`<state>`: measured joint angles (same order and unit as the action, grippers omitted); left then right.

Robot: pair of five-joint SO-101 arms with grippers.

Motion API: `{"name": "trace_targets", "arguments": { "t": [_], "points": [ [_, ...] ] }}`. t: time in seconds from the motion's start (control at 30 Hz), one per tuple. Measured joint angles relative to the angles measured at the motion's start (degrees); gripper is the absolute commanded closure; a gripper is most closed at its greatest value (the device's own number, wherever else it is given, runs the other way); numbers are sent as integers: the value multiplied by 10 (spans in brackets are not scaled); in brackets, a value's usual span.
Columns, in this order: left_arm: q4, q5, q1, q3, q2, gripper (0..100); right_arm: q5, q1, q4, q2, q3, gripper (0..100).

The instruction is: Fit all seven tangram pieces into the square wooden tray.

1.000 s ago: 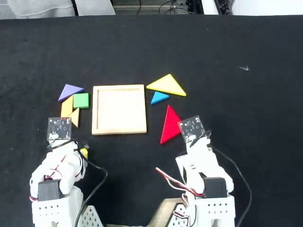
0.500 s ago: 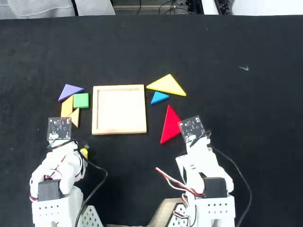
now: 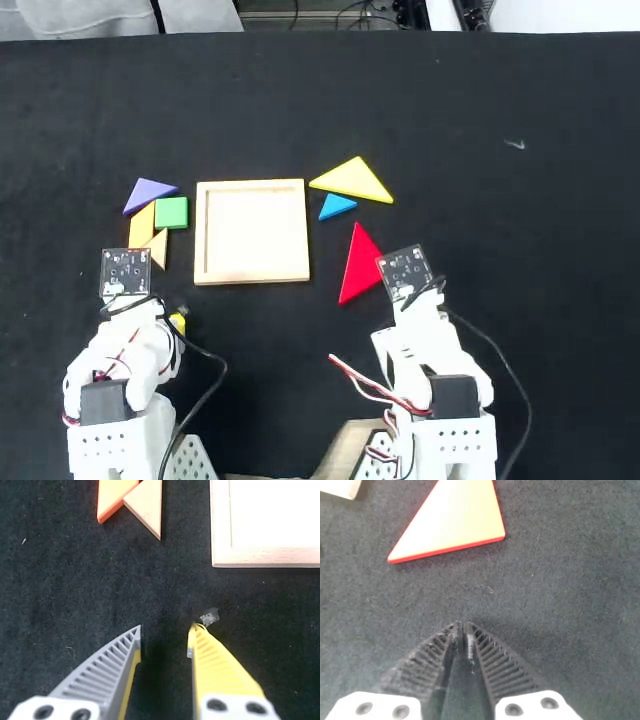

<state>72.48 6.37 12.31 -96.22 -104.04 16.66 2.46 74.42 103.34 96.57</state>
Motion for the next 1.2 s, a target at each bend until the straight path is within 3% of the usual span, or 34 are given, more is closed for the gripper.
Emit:
{"name": "trace_targets", "arguments": {
  "t": [0.57, 0.93, 1.03, 1.2],
  "points": [
    [0, -1, -3, 0, 0, 838, 0, 0, 0, 0, 0, 987],
    [0, 0, -82, 0, 0, 841, 0, 0, 0, 0, 0, 987],
    [-7, 0, -52, 0, 0, 839, 0, 0, 0, 0, 0, 987],
    [-95, 0, 50, 45, 0, 837, 0, 0, 0, 0, 0, 987]
  ]
}}
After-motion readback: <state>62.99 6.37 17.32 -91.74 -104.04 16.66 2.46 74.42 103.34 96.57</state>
